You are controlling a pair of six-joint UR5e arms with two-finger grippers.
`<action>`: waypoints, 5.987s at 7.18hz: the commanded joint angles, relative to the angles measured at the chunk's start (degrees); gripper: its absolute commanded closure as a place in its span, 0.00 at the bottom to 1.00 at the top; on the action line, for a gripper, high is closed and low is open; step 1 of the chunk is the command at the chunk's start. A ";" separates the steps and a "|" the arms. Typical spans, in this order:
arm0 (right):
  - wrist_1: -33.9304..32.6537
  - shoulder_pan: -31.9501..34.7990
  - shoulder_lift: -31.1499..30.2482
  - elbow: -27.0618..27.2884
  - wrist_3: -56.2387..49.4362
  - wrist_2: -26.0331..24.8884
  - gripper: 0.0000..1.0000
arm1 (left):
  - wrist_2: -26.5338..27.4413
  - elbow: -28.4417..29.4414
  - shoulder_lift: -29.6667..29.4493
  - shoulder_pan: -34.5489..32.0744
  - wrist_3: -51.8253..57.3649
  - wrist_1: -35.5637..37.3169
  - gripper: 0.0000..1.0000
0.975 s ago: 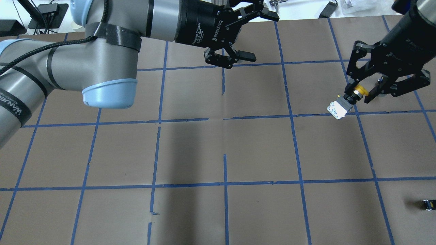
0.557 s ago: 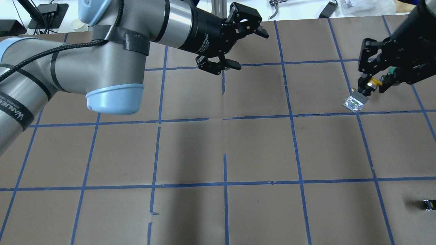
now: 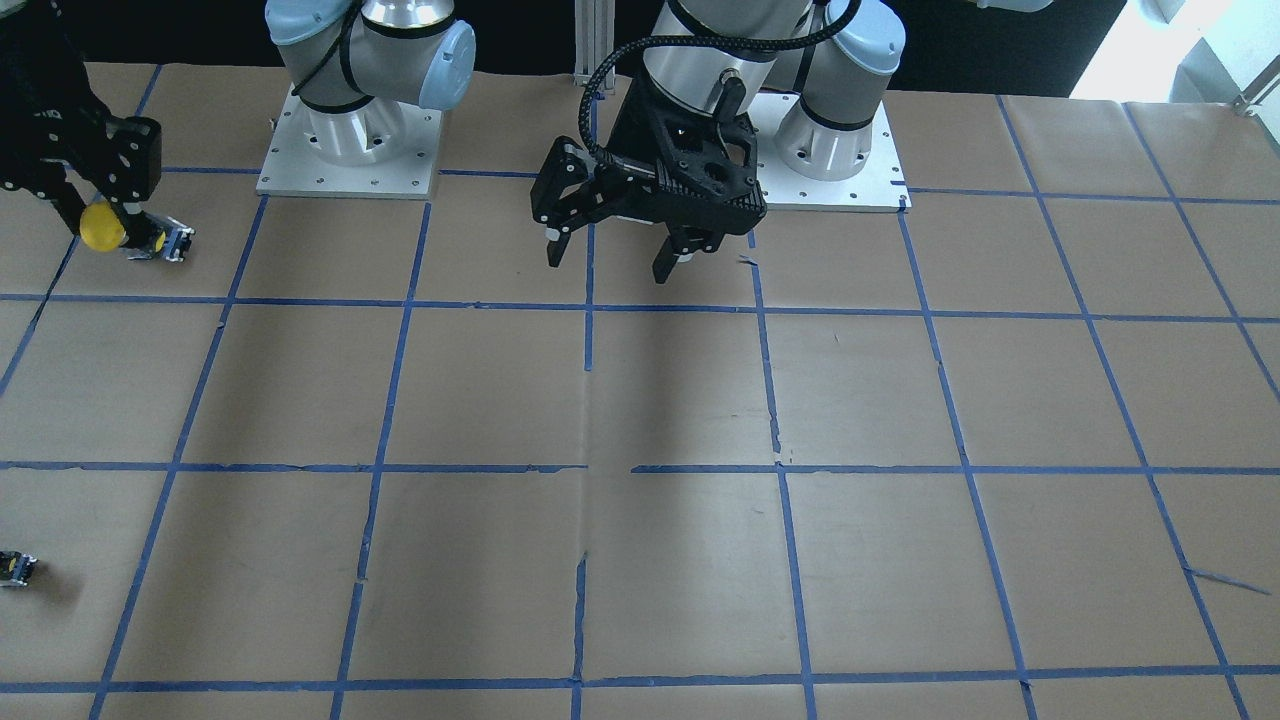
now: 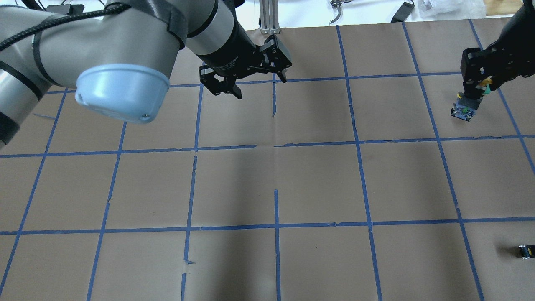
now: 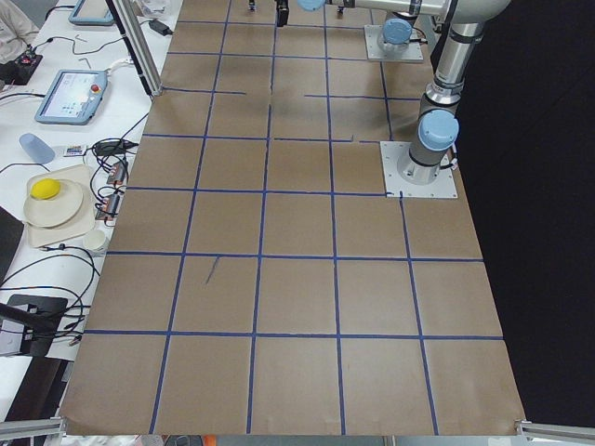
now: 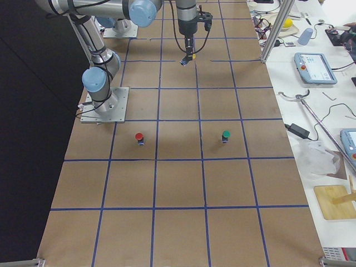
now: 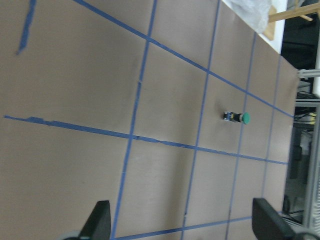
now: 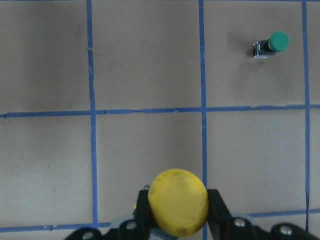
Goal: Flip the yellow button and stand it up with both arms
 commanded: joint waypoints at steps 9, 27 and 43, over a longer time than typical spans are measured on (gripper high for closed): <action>-51.56 -23.07 1.68 31.14 -34.69 7.25 0.94 | 9.83 -7.88 8.93 18.93 23.33 -5.82 0.00; -77.33 -40.39 17.86 43.62 -55.60 28.26 0.28 | 12.03 -0.24 5.34 15.50 17.26 -12.05 0.00; 13.26 -6.37 -1.56 2.08 6.56 2.61 0.00 | 12.38 -3.58 8.06 17.00 17.35 -11.52 0.00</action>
